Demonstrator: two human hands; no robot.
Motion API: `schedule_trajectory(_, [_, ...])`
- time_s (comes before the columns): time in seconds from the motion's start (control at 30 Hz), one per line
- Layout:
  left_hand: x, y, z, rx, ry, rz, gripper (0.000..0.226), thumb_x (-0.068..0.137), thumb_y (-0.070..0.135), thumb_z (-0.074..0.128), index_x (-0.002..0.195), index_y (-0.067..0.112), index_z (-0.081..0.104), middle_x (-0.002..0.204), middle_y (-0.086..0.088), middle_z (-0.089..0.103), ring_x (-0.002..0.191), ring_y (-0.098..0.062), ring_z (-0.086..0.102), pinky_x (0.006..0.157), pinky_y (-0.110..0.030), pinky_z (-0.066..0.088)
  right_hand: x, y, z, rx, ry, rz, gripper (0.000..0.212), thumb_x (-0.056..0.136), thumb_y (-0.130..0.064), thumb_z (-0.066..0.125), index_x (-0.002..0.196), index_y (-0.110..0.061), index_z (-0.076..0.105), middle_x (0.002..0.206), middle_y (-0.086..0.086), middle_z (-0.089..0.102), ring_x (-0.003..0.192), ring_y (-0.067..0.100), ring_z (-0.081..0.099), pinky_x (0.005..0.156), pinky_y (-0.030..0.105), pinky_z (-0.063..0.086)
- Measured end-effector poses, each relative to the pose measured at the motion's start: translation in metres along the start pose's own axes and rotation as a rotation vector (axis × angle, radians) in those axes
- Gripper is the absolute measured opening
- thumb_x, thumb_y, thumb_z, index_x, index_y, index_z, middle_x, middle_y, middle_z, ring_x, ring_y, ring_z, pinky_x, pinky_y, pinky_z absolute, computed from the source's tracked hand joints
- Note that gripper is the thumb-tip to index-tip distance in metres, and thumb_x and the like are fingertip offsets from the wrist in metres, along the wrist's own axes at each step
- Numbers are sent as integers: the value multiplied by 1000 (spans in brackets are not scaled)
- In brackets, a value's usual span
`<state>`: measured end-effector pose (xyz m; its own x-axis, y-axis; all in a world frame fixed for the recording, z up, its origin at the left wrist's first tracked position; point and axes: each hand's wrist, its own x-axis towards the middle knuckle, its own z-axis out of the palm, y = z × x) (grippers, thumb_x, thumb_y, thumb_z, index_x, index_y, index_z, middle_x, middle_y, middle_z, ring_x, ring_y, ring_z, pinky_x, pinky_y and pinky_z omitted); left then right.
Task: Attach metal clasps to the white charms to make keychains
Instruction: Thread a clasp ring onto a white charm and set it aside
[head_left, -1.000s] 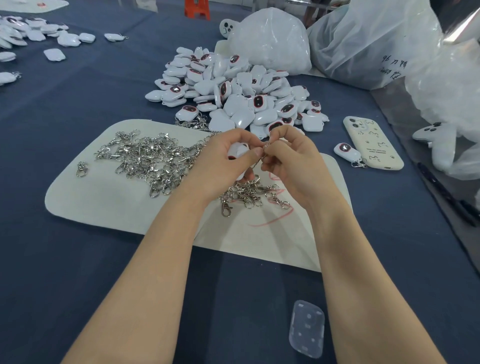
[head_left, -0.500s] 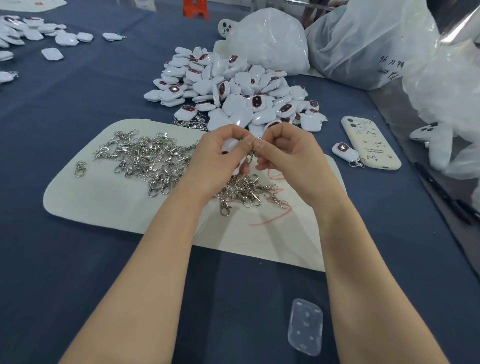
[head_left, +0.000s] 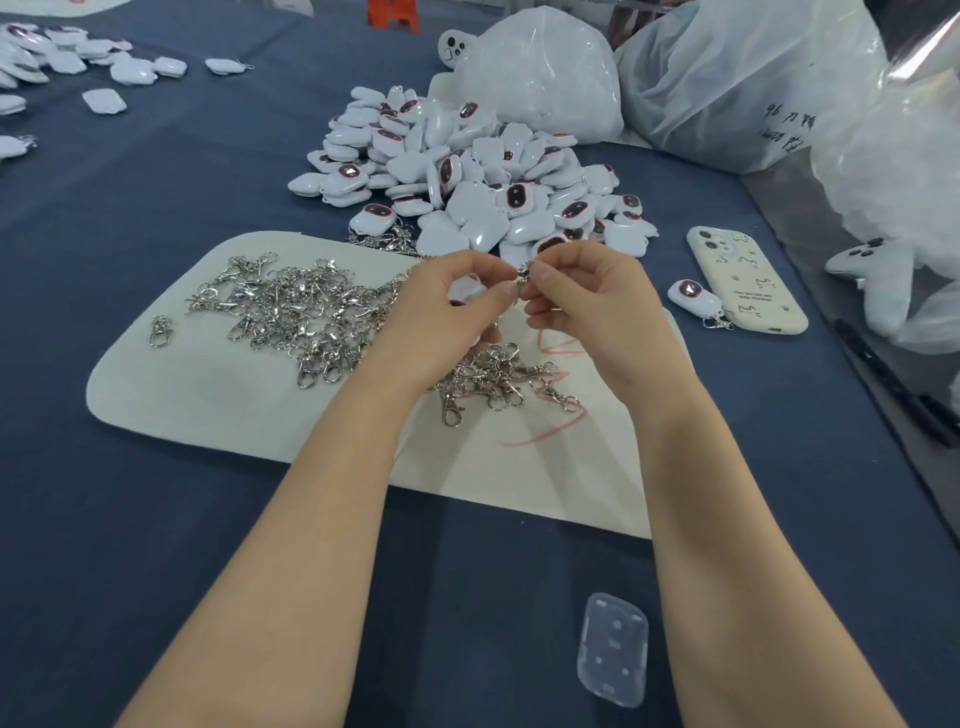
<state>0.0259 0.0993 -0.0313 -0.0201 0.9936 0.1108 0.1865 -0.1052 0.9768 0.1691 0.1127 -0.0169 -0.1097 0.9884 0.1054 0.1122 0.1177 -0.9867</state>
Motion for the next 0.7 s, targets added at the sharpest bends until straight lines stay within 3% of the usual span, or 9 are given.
schedule_trajectory(0.13, [-1, 2, 3, 31, -13, 20, 12, 91, 15, 61, 101, 12, 67, 52, 11, 55, 44, 2, 52, 47, -6, 39, 0, 1, 0, 15, 5, 28, 11, 92, -6, 58, 84, -10, 64, 66, -1, 66, 57, 7, 58, 60, 19, 51])
schedule_trajectory(0.43, [-3, 5, 5, 50, -11, 7, 9, 94, 15, 56, 96, 10, 63, 59, 1, 55, 40, 1, 51, 44, -7, 37, 1, 0, -4, -172, 16, 59, 11, 90, -18, 61, 81, -16, 66, 65, -5, 64, 55, 4, 54, 55, 18, 47])
schedule_trajectory(0.57, [-4, 5, 6, 54, -17, -8, 7, 94, 15, 55, 94, 12, 62, 59, 1, 54, 40, 2, 51, 42, -7, 37, 2, -2, -5, -380, 34, -83, 10, 89, -12, 60, 92, -21, 65, 87, -2, 65, 71, 6, 59, 55, 15, 50])
schedule_trajectory(0.7, [-3, 5, 6, 105, -7, -6, 7, 94, 16, 56, 94, 14, 62, 57, -1, 57, 39, 2, 52, 40, -8, 36, 2, -5, -3, -480, 20, -134, 19, 88, -7, 56, 85, -23, 65, 70, -8, 62, 57, 8, 56, 46, 10, 43])
